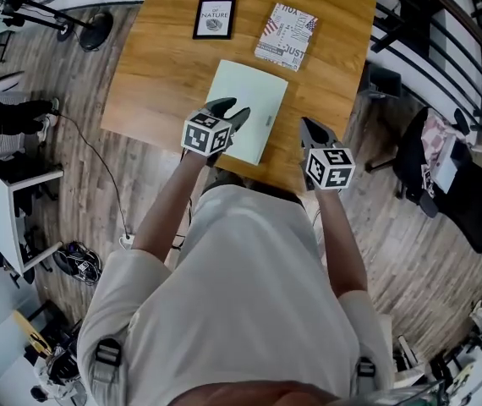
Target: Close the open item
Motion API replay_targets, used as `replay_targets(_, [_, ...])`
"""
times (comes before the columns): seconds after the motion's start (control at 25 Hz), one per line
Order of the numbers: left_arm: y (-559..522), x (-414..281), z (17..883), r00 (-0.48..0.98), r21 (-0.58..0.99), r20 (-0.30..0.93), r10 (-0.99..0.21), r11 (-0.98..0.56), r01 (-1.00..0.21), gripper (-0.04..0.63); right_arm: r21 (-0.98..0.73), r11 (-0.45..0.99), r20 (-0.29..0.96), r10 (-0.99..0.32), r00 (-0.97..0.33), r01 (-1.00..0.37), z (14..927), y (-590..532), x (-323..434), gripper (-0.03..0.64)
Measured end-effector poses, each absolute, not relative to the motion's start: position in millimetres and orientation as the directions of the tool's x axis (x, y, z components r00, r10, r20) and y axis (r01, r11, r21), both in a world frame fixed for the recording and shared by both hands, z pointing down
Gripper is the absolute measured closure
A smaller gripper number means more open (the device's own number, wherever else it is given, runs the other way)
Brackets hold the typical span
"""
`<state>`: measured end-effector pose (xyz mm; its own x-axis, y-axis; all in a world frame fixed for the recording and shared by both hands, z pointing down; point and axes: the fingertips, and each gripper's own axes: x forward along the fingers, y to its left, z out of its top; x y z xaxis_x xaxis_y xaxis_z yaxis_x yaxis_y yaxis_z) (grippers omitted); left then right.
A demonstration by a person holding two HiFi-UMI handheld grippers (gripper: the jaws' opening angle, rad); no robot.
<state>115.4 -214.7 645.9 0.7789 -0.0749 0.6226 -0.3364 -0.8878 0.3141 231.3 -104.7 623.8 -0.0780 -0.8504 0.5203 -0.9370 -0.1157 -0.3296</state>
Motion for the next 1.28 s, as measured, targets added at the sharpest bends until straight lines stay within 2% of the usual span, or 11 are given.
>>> replay_targets(0.32, [-252,82,569,0.846,0.286,0.516,-0.135,-0.904,-0.319,0.423,-0.277,-0.11,0.452,-0.892,-0.029,-0.954,566,-137,212,0.614])
replay_targets(0.52, [-269,62,520,0.882,0.273,0.438,-0.171,-0.91,-0.312,0.431,-0.183,-0.092,0.434,-0.901,0.004,-0.979,530,-142,203,0.614])
replay_targets(0.92, [-289,33,443,0.917,0.233,0.275,-0.289,-0.905,-0.355,0.466,-0.133,-0.107,0.328,-0.943,0.058,-0.985,454,-141,204,0.614])
replay_targets(1.28, [-309,18,401,0.904,0.138,0.203,-0.376,-0.903,-0.406,0.517,-0.086,-0.105,0.264,-0.961,0.079,-0.991,412,-147,207,0.614])
